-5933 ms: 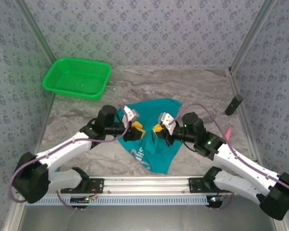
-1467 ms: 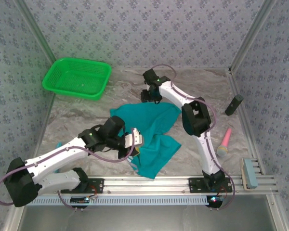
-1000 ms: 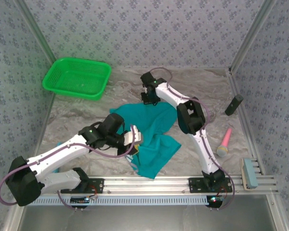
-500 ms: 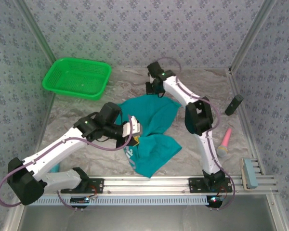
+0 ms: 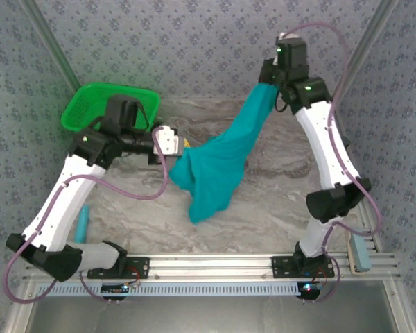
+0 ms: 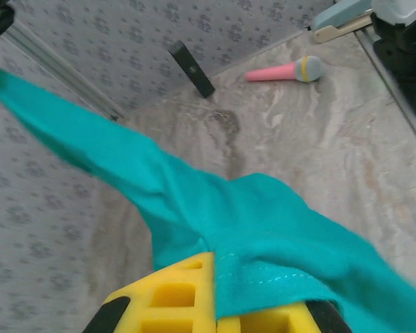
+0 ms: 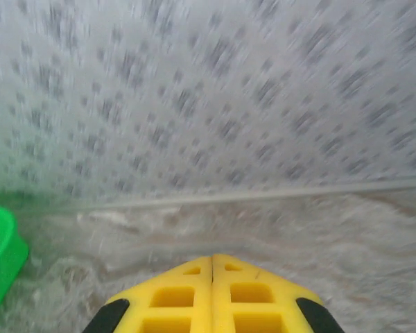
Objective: Fold the inside-out t-shirt
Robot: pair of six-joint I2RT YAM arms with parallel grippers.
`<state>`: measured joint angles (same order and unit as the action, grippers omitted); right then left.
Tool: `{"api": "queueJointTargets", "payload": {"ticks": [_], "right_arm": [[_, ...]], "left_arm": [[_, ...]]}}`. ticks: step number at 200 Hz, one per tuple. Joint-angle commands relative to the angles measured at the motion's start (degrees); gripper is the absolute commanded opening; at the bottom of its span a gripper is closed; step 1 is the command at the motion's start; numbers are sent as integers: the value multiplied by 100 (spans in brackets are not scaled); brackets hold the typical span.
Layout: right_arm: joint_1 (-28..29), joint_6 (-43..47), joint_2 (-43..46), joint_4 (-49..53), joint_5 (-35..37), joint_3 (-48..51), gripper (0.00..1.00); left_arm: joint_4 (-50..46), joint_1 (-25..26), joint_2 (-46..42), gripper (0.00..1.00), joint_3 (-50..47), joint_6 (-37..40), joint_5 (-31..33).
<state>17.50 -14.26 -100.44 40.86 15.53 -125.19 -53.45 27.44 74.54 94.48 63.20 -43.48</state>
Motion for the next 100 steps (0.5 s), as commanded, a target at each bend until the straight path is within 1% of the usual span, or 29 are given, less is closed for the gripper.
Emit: {"api": "queueJointTargets", "payload": {"ticks": [1, 19, 24, 31, 38, 47, 62, 81, 100], "right_arm": [[-22, -123, 646, 19, 993, 148, 0], [-57, -591, 1521, -93, 1869, 1099, 0], [-109, -716, 1748, -82, 2042, 1422, 0], [-199, -871, 2060, -14, 2085, 1782, 0], [-354, -1069, 2296, 126, 1970, 2052, 0], [-557, -1282, 2531, 331, 1652, 2383, 0], [-790, -1501, 2798, 528, 1228, 2987, 0], [-813, -1630, 2999, 641, 1011, 3788, 0], [-820, -1871, 3027, 688, 782, 4372, 0]], "left_arm": [[-678, -75, 149, 0, 444, 1110, -771], [-518, -55, -39, 0, 25, 1326, -974], [-482, -18, -124, 0, -140, 1377, -951], [-444, 40, -268, 0, -417, 1401, -878], [-430, 95, -417, 0, -697, 1423, -784], [-412, 170, -637, 0, -1057, 1400, -628], [-351, 310, -1007, 0, -1625, 1241, -125], [-378, 534, -1382, 0, -2319, 1059, 662], [-444, 579, -1607, 0, -2848, 812, 871]]}}
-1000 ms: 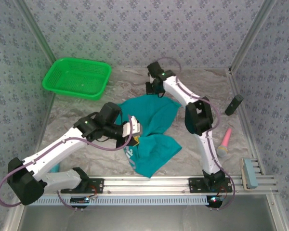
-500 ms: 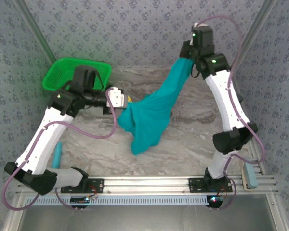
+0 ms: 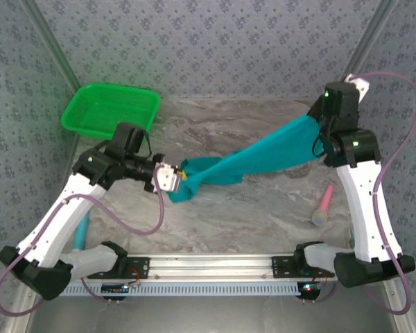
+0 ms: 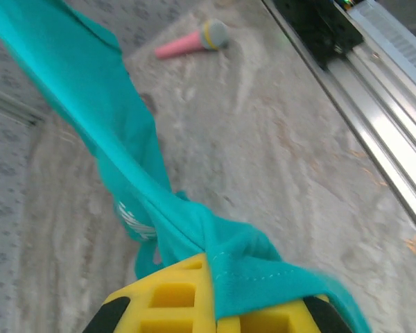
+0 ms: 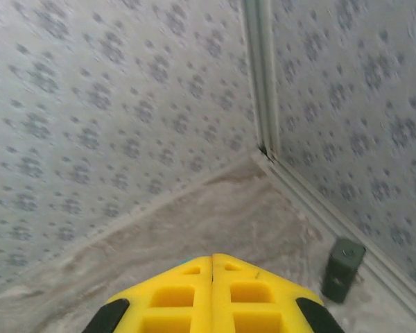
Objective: Fold the inside-out t-shirt
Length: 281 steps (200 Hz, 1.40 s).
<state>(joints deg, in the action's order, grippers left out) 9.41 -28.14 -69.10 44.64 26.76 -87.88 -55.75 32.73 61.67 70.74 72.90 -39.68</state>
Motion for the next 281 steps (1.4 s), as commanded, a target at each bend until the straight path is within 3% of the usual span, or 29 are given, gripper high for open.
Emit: {"api": "queueJointTargets", "payload": {"ticks": [1, 21, 43, 66, 92, 116, 152, 195, 240, 281], "right_arm": [[-10, -491, -105, 305, -357, 671, 0], [-44, -609, -126, -136, -614, 980, 0], [-67, -455, -562, -886, -995, 621, 0], [-79, -354, -1503, -1277, -1405, -515, 0], [-135, -160, -2430, -1501, -1184, -1895, 0], [-281, -57, -2632, -2082, -1329, -2360, 0], [-317, 58, -1991, -1815, -1120, -2325, 0], [-227, -155, -253, -1512, -1069, -952, 0], [1174, -520, 1616, -1054, 22, 137, 0], [1768, -961, 1793, -71, 739, -235, 0]], "left_arm": [[-212, 49, -334, 0, -491, -174, 502], [-60, 59, -493, 0, -626, -294, 691], [172, -45, -308, 0, -177, -104, 974], [-185, -453, 502, 0, 1043, 338, 821], [14, -993, 1450, 0, 2143, 489, 589], [-79, -1412, 2420, 0, 3531, 519, 598], [-501, -1534, 2962, 0, 4802, 661, 268], [-704, -1352, 1942, 0, 4005, 714, 9], [-446, -1321, 618, 0, 3423, 370, -506], [-551, -1369, 801, 0, 4268, 204, -1614]]}}
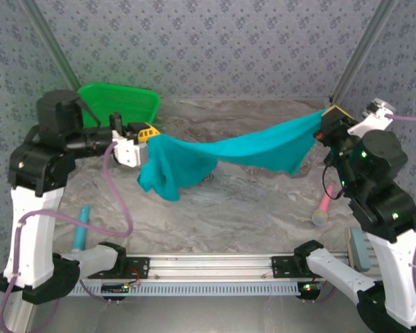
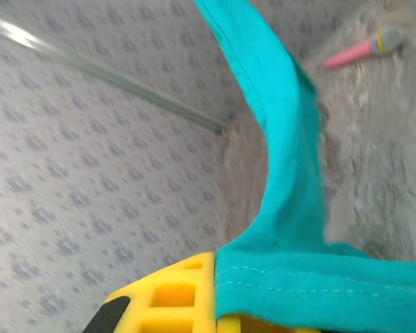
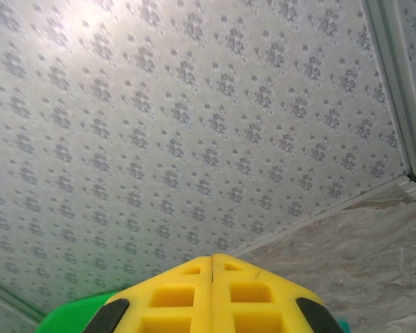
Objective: Fold the inside-out t-shirt
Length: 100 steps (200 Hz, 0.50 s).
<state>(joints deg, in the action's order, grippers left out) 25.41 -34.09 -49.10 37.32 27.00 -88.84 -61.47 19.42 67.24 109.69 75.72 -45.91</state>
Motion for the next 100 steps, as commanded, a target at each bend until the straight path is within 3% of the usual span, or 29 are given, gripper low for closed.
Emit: {"api": "queueJointTargets", "payload": {"ticks": [1, 41, 65, 79, 91, 100], "right_arm": [[167, -364, -215, 671, 730, -149, 0], [-165, -383, -882, 712, 1006, -24, 0], [-1189, -715, -1650, 446, 60, 340, 0], [-1561, -967, -2268, 134, -440, 557, 0], [-1650, -995, -2881, -124, -427, 571, 0], [-1642, -1037, -3381, -221, -376, 470, 0]], "left_arm": [[30, -41, 267, 0, 380, -76, -1004], [224, -774, 1532, 0, 779, -312, -2262], [164, -1007, 2730, 0, 1097, -420, -2649], [-137, -1070, 3592, 0, 1412, -222, -2527], [-565, -1081, 4369, 0, 1781, 248, -2146], [-632, -1080, 4918, 18, 2030, 380, -1771]]}}
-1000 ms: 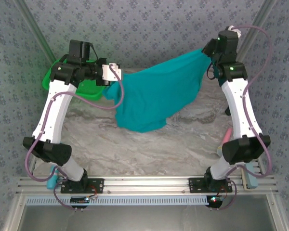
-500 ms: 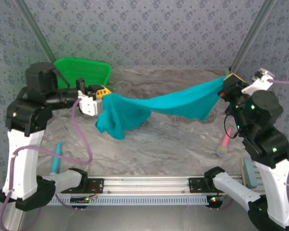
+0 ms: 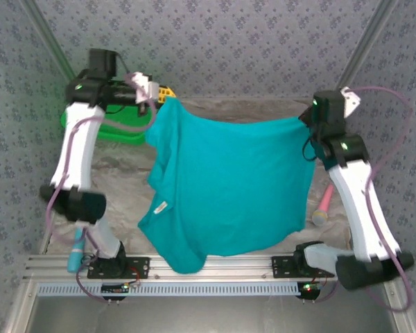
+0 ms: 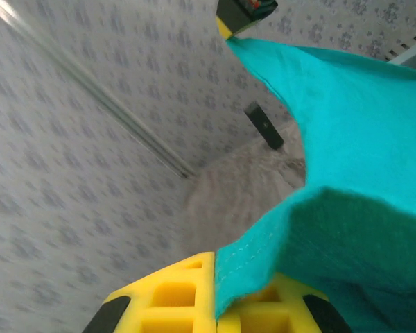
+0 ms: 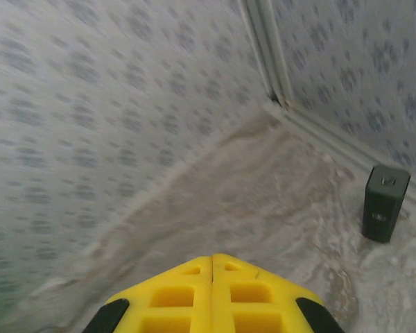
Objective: Fold the inside-out t-shirt
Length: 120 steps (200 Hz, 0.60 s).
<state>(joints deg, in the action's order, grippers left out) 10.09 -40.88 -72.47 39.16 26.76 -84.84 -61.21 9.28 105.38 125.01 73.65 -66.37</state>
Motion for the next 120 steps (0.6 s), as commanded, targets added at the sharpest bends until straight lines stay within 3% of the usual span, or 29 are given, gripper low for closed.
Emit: {"api": "queueJointTargets", "payload": {"ticks": [1, 11, 18, 24, 29, 31, 33, 42, 63, 94, 120], "right_arm": [[-111, -367, -1074, -416, -349, 58, 0], [-98, -379, -1651, -448, -264, -74, 0], [-134, -487, -2041, -445, -262, -244, 1], [-164, -525, -2342, -440, -237, -394, 9], [-195, -553, -2589, -372, -221, -536, 16], [-221, -572, -2687, -327, -217, -616, 17], [-243, -584, -2780, -263, -209, -695, 17], [-342, -533, -3077, -50, -129, -977, 20], [-503, -177, -3309, -14, -181, -1184, 41], [-323, 297, -3155, -57, -424, -771, 46], [18, 436, -2913, -204, -798, -79, 46]], "left_arm": [[-639, -62, 1163, 21, 520, 575, 296], [-412, -73, 1732, 56, 762, 344, 751], [-202, -80, 2094, 64, 980, 50, 1052], [12, -91, 2379, 70, 1196, -260, 1300], [187, -101, 2595, 82, 1408, -579, 1509], [280, -112, 2670, 95, 1490, -705, 1587], [363, -111, 2731, 98, 1574, -883, 1696], [714, -110, 2996, 100, 1928, -1614, 2143], [1246, -111, 3194, 100, 2384, -2806, 3345], [1530, -110, 2935, 100, 2431, -4859, 4860], [923, -108, 2633, 100, 2378, -6677, 5187]]}}
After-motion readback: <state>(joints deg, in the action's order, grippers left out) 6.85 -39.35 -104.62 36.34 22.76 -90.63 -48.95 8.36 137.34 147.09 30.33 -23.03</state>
